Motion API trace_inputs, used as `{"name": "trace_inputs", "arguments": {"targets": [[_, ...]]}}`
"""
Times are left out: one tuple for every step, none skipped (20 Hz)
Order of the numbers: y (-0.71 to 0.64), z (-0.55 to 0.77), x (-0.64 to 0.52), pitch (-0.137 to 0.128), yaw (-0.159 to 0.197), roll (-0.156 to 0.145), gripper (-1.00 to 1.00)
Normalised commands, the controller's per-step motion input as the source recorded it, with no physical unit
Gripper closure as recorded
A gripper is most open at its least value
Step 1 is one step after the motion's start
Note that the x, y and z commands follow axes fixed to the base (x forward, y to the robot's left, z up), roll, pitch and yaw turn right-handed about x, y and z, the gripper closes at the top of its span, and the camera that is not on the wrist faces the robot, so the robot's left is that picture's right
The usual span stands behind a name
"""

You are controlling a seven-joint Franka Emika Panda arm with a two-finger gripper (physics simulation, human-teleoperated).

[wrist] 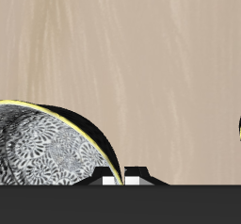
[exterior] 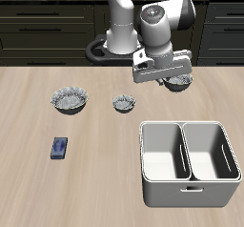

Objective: Stack the middle-sized bowl on the largest bowl and stack the smallest bowl on the middle-sized bowl

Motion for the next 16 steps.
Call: {"name": "trace_inputs", "arguments": {"targets": [[-0.12,0.58,0.0,-0.075,0.015,0.0,1.0],[-0.17,0.47,0.08,-0.005,-0.037,0.007,1.0],[-0.17,0.57,0.01,-0.129,0.041,-0.053,1.0],[-0.2,0.44,0.1,-0.025,-0.032,-0.009,1.0],[-0.19,0.47,0.06,-0.02,-0.04,0.004,1.0],[-0.22,0.56,-0.01,-0.121,0.002,-0.046,1.0],[-0.2,0.43,0.06,-0.073,-0.006,0.004,1.0],[-0.18,0.32,0.07,-0.008,-0.035,-0.047,1.0],[-0.15,0.3,0.05,-0.105,0.038,-0.033,1.0],[-0.18,0.16,0.1,0.017,0.004,0.001,1.0],[-0.22,0.16,0.11,-0.027,0.024,-0.055,1.0],[-0.27,0.18,0.1,-0.015,0.009,-0.029,1.0],[-0.1,0.1,0.09,-0.002,-0.006,-0.021,1.0],[-0.23,0.15,0.14,0.022,-0.008,0.029,1.0],[-0.61,0.38,0.19,-0.047,-0.039,-0.118,1.0],[-0.31,0.25,0.11,-0.025,0.011,0.013,1.0]]}}
